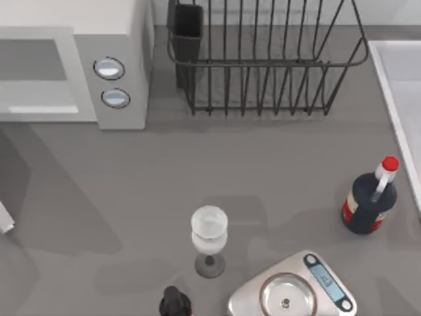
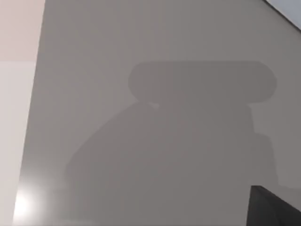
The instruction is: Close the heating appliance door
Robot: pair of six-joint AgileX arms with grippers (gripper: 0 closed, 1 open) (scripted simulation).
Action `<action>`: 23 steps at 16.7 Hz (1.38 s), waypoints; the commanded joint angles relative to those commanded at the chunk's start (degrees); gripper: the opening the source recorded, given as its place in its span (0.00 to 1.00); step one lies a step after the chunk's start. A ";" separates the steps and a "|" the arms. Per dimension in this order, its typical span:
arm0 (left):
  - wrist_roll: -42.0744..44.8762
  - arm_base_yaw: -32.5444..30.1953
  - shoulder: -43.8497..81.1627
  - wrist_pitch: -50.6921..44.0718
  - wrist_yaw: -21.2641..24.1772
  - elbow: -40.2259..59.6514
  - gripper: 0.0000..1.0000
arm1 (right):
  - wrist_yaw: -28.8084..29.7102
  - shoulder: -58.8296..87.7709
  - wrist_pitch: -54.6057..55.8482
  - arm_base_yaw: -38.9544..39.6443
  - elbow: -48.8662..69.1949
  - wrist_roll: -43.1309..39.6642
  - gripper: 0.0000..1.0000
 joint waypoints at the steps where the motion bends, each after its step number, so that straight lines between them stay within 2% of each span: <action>1: -1.90 -1.95 -2.01 0.68 -1.16 -1.88 0.00 | 0.00 0.00 0.00 0.00 0.00 0.00 1.00; 6: -12.77 -13.75 -14.26 4.55 -7.62 -12.39 0.00 | 0.00 0.00 0.00 0.00 0.00 0.00 1.00; 12: -14.26 -15.07 -15.47 5.06 -8.53 -13.67 0.00 | 0.00 0.00 0.00 0.00 0.00 0.00 1.00; 14: -16.00 -17.12 -16.32 5.15 -10.05 -14.22 0.00 | 0.00 0.00 0.00 0.00 0.00 0.00 1.00; 23: -34.11 -41.52 -25.82 6.15 -26.01 -20.12 0.00 | 0.00 0.00 0.00 0.00 0.00 0.00 1.00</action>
